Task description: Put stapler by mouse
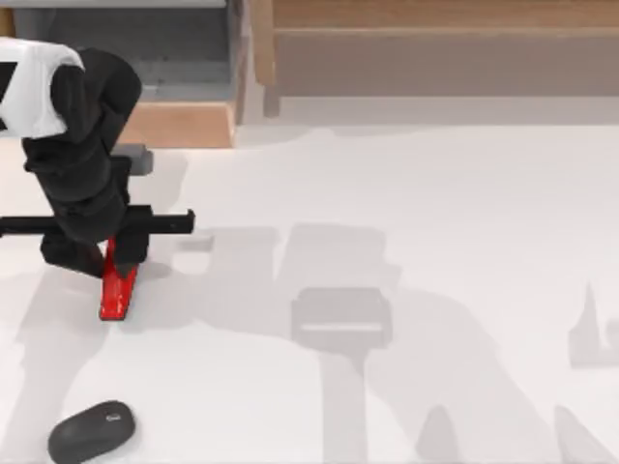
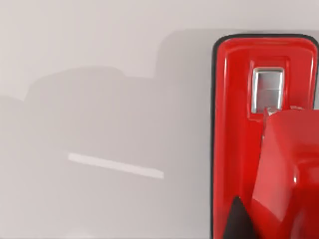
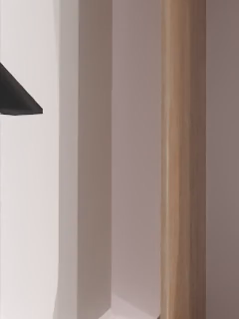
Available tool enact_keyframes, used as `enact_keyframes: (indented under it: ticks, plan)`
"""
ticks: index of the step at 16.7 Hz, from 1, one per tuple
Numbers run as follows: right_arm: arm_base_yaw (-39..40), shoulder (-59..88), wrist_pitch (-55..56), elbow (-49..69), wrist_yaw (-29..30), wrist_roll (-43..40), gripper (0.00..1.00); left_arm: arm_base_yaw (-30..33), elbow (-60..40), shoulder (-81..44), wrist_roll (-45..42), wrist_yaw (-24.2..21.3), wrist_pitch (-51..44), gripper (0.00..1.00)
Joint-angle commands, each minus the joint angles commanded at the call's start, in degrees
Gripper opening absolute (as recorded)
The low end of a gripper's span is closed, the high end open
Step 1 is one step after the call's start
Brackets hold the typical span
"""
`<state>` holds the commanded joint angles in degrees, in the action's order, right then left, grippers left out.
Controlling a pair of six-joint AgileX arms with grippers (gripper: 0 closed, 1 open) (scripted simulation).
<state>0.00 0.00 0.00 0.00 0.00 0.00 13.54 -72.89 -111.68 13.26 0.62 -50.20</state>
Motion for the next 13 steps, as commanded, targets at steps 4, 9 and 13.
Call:
enact_keyframes:
  ticks: [4, 9, 13]
  plan:
    - [0.00, 0.00, 0.00, 0.00, 0.00, 0.00, 1.00, -0.01, 0.30, -0.31, 0.01, -0.03, 0.08, 0.00]
    - [0.00, 0.00, 0.00, 0.00, 0.00, 0.00, 1.00, -0.01, 0.30, -0.31, 0.01, -0.03, 0.08, 0.30]
    - [0.00, 0.00, 0.00, 0.00, 0.00, 0.00, 1.00, -0.01, 0.30, -0.31, 0.01, -0.03, 0.08, 0.60]
